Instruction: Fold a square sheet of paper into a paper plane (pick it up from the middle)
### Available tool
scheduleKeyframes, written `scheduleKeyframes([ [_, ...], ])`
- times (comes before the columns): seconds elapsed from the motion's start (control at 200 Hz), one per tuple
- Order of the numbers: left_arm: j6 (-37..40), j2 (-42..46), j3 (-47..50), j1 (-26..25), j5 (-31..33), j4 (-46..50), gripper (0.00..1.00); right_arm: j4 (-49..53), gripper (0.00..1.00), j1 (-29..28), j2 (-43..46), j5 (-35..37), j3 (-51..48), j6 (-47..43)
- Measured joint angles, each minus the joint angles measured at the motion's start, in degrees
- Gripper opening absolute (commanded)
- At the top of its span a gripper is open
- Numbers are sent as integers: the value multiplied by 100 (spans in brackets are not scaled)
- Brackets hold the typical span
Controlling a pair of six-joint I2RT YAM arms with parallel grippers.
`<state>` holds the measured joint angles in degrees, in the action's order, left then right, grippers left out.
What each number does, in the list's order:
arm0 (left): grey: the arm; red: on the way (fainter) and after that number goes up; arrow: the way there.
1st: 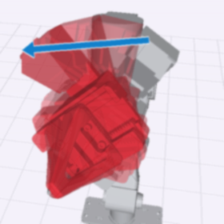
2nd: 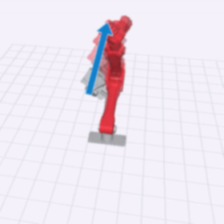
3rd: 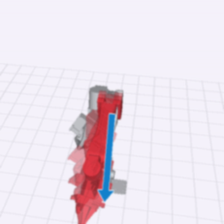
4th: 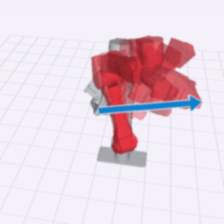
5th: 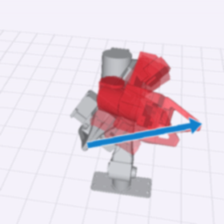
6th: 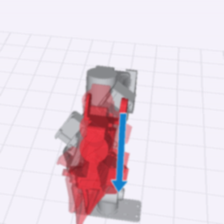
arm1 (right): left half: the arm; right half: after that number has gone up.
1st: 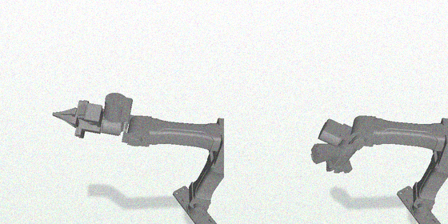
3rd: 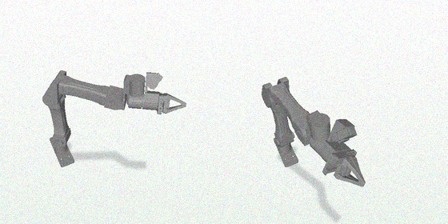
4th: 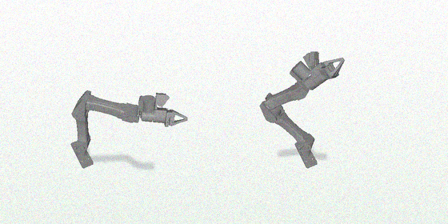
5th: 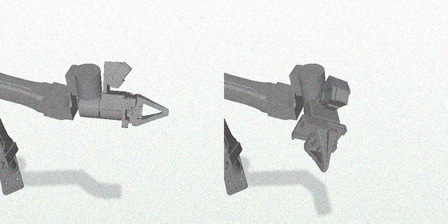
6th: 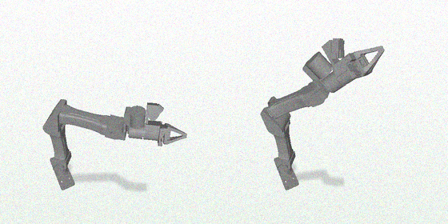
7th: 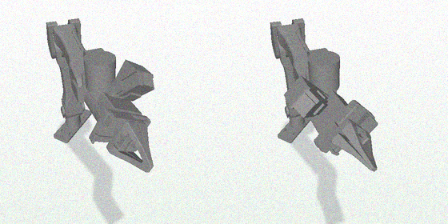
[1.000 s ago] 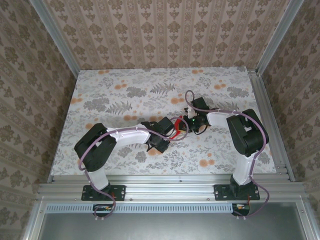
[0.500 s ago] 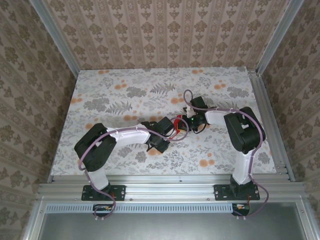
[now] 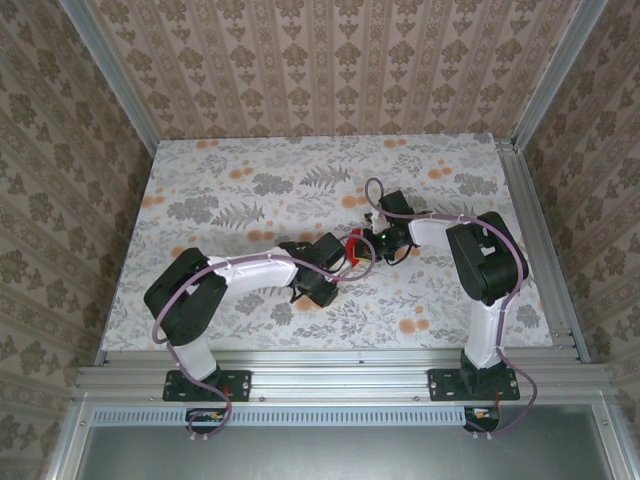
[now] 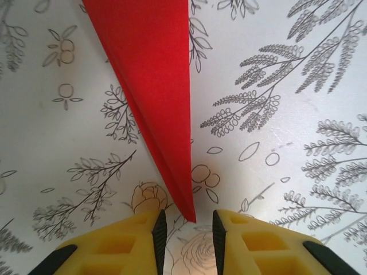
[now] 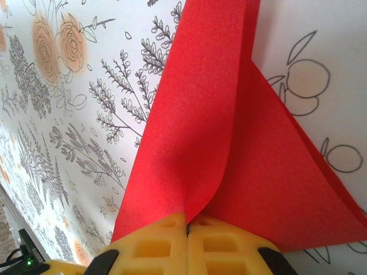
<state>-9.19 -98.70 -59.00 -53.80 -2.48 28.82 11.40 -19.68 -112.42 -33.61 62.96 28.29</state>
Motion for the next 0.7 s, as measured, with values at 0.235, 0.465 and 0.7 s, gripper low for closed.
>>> scheduleKeyframes([
  [0.235, -46, 645, -37, 302, -415, 13, 32, 17, 0, 0, -9, -4, 11, -63],
  [0.465, -466, 739, -39, 813, -1213, -533, 23, 17, 0, 0, -9, -7, 11, -114],
  [0.7, -866, 120, -39, 1003, -1867, -1303, 16, 15, 0, 0, -9, -9, 9, -114],
])
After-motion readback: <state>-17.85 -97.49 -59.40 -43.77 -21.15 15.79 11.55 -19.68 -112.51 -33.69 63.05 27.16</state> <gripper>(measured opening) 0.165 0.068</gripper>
